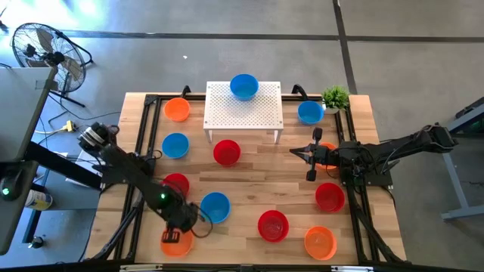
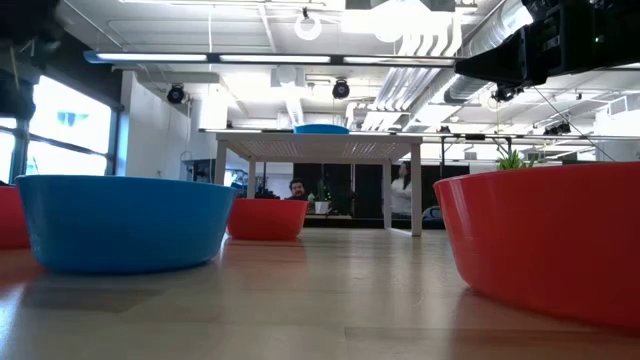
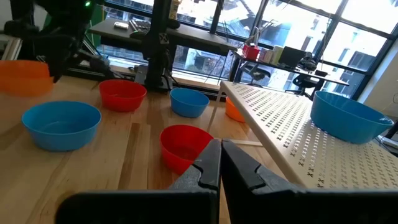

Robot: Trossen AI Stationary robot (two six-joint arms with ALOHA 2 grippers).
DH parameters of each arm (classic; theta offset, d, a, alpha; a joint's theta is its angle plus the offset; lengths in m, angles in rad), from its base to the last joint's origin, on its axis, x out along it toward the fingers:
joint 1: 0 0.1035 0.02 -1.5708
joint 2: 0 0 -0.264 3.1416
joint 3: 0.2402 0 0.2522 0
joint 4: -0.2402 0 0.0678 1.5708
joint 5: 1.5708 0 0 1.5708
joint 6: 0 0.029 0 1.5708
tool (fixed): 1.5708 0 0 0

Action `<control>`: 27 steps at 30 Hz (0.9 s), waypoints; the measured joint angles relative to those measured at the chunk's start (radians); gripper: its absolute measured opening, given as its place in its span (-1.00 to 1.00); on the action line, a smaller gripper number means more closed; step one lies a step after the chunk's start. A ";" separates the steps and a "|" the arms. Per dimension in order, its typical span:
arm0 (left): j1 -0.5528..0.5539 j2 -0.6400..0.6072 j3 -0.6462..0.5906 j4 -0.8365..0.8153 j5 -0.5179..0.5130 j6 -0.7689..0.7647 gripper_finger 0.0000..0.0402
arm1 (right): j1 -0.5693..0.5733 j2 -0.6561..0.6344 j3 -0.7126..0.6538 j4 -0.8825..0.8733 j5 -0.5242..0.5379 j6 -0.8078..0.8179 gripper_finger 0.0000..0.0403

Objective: Pick & Place Mini bowls
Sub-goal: Put the orange bowl on the shelf

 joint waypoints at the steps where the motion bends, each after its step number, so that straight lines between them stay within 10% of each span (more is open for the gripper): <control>1: 0.020 -0.026 0.008 -0.030 -0.011 0.009 -0.97 | 0.000 0.000 0.000 -0.002 0.000 0.000 -1.00; 13: 0.460 -0.329 0.149 -0.219 -0.168 0.099 -0.99 | 0.000 0.000 0.000 -0.010 0.000 0.002 -1.00; 27: 1.189 -0.138 0.444 -0.237 -0.038 0.342 -0.99 | 0.000 0.000 0.000 -0.010 0.000 0.018 -1.00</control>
